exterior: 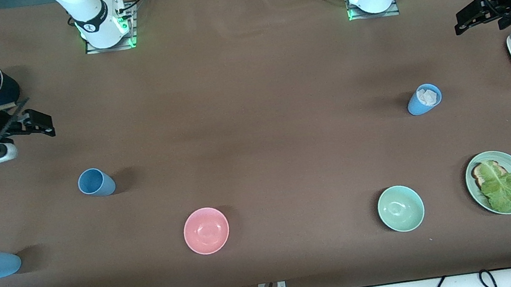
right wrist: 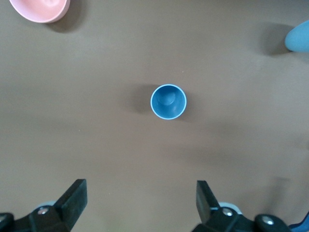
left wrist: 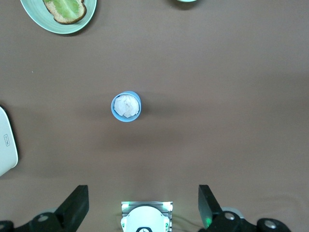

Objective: Stack blue cups with both arms
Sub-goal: 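Reach the right gripper down to the blue cup beside the yellow object, then grip the cup with the right gripper while the left gripper nears another cup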

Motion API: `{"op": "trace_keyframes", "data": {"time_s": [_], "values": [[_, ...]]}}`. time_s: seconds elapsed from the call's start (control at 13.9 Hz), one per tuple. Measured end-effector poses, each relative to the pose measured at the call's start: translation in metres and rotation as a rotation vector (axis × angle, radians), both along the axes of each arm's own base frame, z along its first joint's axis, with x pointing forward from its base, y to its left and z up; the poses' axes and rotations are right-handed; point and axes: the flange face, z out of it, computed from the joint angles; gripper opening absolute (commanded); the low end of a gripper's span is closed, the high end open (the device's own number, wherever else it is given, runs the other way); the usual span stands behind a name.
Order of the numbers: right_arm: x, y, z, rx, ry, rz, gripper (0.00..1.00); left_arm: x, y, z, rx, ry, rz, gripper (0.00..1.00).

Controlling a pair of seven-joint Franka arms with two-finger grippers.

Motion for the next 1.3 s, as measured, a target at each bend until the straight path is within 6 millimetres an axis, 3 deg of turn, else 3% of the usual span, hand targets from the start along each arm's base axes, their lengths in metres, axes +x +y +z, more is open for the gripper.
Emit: {"op": "trace_keyframes", "data": {"time_s": [0.58, 0.86, 1.08, 1.3], "values": [[0.040, 0.010, -0.082, 0.005, 0.014, 0.013, 0.99, 0.000, 0.000, 0.004, -0.001, -0.010, 0.002, 1.00], [0.055, 0.014, -0.162, 0.016, -0.056, 0.021, 0.99, 0.001, 0.000, 0.003, 0.000, -0.008, 0.002, 1.00], [0.043, 0.014, -0.204, 0.018, -0.063, 0.023, 0.99, 0.018, 0.002, -0.034, 0.000, 0.062, -0.006, 1.00], [0.030, 0.013, -0.237, 0.021, -0.088, 0.025, 0.99, 0.036, 0.027, -0.071, -0.018, 0.102, -0.017, 1.00]]}}
